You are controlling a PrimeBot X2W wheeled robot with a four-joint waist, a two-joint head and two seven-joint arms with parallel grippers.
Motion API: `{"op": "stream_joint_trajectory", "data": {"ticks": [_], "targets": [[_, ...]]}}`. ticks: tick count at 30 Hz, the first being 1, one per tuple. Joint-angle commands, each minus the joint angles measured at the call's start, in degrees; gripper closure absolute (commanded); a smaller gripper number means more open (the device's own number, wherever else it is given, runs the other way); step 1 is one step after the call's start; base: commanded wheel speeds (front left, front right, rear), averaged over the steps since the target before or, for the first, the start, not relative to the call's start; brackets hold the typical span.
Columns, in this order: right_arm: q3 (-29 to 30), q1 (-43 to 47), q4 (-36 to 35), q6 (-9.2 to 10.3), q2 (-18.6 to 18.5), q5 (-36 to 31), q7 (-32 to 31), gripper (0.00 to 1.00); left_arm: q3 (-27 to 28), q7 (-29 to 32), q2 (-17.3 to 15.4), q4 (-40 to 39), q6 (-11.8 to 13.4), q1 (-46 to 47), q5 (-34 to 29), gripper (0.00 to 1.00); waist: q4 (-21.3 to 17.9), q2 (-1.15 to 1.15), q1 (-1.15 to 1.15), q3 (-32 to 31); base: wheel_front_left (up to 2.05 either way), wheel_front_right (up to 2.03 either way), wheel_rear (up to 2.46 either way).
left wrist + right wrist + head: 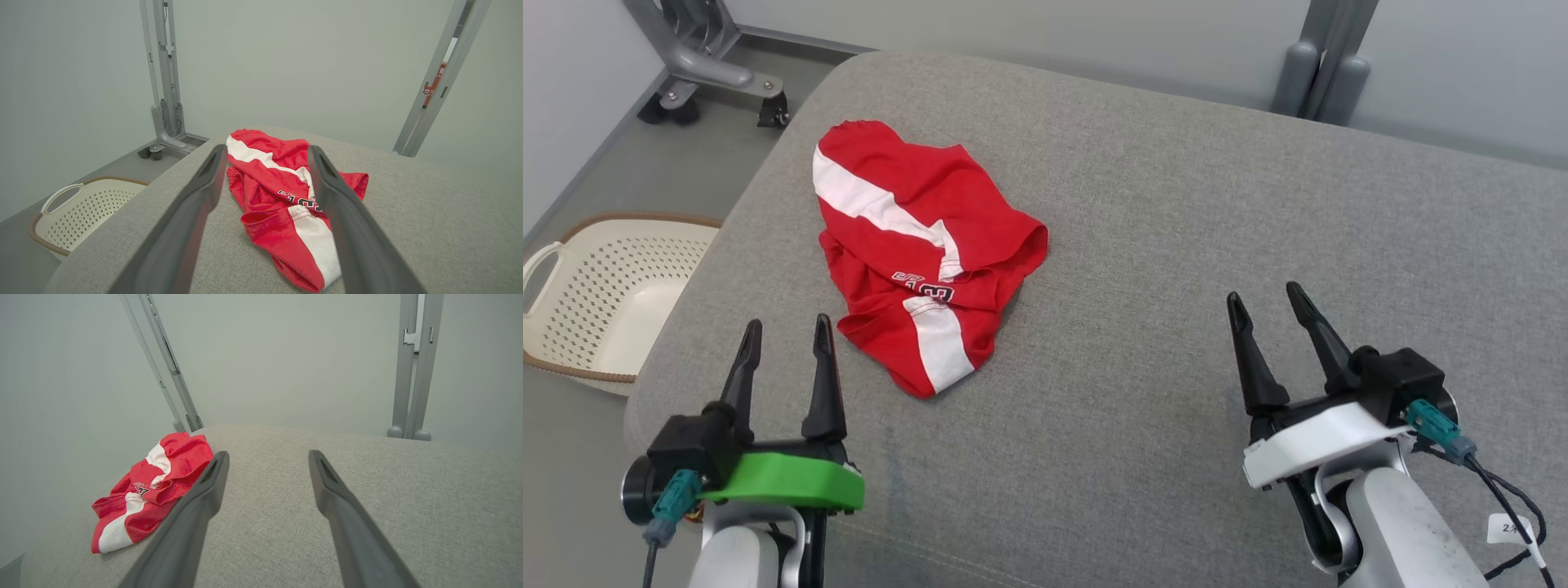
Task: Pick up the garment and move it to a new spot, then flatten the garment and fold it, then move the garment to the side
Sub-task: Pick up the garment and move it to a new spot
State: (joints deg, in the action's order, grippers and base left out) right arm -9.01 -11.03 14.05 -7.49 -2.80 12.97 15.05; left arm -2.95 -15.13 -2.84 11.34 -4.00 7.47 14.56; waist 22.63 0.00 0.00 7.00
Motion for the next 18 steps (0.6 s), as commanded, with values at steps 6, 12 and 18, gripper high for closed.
{"op": "stream_joint_trajectory", "data": {"ticks": [6,12,18], "targets": [[0.3,-4.3,-2.9,0.0,-0.2,-3.6,0.2,0.0,2.0,0.0,-1.4,7.7,-0.7,10.0,0.4,0.0,-3.3,0.0,0.0,8.2,0.0,0.0,0.0],[-0.1,-8.1,-6.1,0.0,-0.2,-7.4,0.2,0.0,-0.3,5.2,-6.9,18.2,-2.4,22.7,-0.7,0.0,-5.8,0.0,0.0,14.4,0.0,0.0,0.0],[-0.2,-10.4,-8.5,0.0,-0.2,-7.3,-0.4,0.0,-3.5,14.9,-10.4,26.7,-3.4,33.1,2.3,0.0,-8.1,0.0,0.0,18.8,0.0,0.0,0.0]]}}
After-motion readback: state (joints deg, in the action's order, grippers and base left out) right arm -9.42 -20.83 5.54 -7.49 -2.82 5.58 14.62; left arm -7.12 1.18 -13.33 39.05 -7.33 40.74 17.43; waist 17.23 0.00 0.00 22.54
